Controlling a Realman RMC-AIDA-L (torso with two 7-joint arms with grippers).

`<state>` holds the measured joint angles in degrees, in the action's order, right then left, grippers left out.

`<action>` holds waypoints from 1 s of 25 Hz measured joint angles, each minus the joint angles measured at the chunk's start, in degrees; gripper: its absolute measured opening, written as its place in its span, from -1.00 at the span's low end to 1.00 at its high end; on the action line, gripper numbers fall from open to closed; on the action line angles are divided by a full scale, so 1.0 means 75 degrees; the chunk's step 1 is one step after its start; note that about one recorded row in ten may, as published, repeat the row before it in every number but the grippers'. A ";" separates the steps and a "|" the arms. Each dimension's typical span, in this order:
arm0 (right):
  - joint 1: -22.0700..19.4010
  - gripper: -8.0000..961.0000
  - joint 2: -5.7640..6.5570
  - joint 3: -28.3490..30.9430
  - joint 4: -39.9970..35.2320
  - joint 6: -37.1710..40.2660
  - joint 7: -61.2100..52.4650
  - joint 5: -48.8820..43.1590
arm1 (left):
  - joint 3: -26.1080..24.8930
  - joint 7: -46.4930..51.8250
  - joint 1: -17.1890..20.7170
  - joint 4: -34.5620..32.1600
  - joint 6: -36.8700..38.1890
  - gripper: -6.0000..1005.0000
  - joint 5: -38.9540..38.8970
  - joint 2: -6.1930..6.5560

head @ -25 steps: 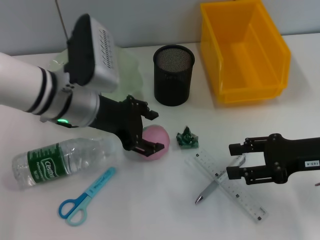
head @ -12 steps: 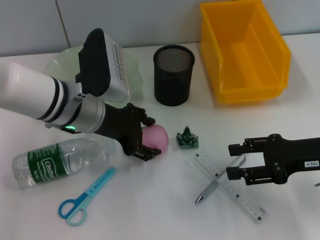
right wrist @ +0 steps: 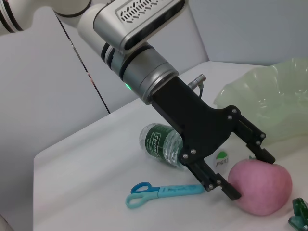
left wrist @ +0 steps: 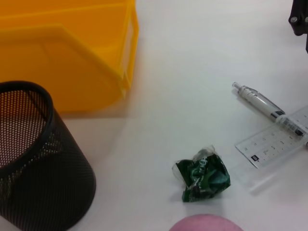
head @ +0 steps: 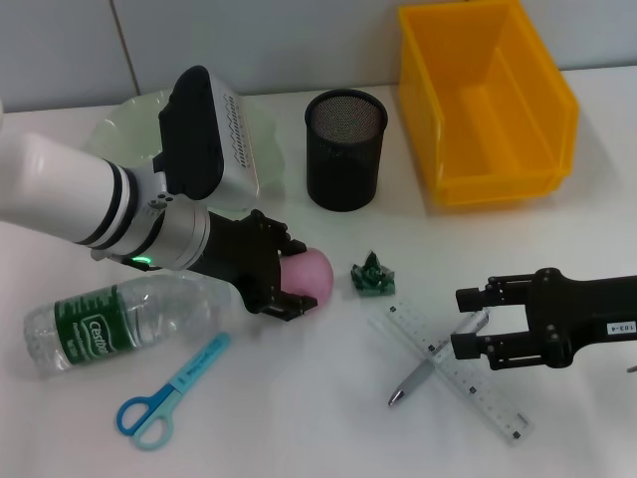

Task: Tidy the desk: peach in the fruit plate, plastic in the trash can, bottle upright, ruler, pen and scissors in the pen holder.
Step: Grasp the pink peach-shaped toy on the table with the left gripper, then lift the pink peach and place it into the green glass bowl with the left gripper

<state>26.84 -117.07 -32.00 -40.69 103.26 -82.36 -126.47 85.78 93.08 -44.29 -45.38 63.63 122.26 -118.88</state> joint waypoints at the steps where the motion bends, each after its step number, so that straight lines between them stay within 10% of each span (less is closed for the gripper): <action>1: 0.0000 0.47 0.0000 0.0000 0.0000 0.0000 0.0000 0.0000 | 0.0000 0.0000 0.0015 0.0000 -0.0008 0.51 -0.0002 -0.0001; 12: 0.0007 0.47 0.0000 0.0001 0.0001 0.0011 0.0000 0.0000 | 0.0018 0.0049 0.0089 -0.0064 0.0026 -0.21 -0.0091 -0.0016; 25: 0.0003 0.47 0.0000 0.0001 0.0012 -0.0021 0.0000 0.0001 | -0.1144 -0.0110 0.0521 -0.0398 0.0941 -0.36 -0.0827 0.0043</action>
<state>26.86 -117.07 -31.99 -40.60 103.10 -82.35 -126.47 77.20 92.25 -40.38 -48.37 70.69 116.05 -118.56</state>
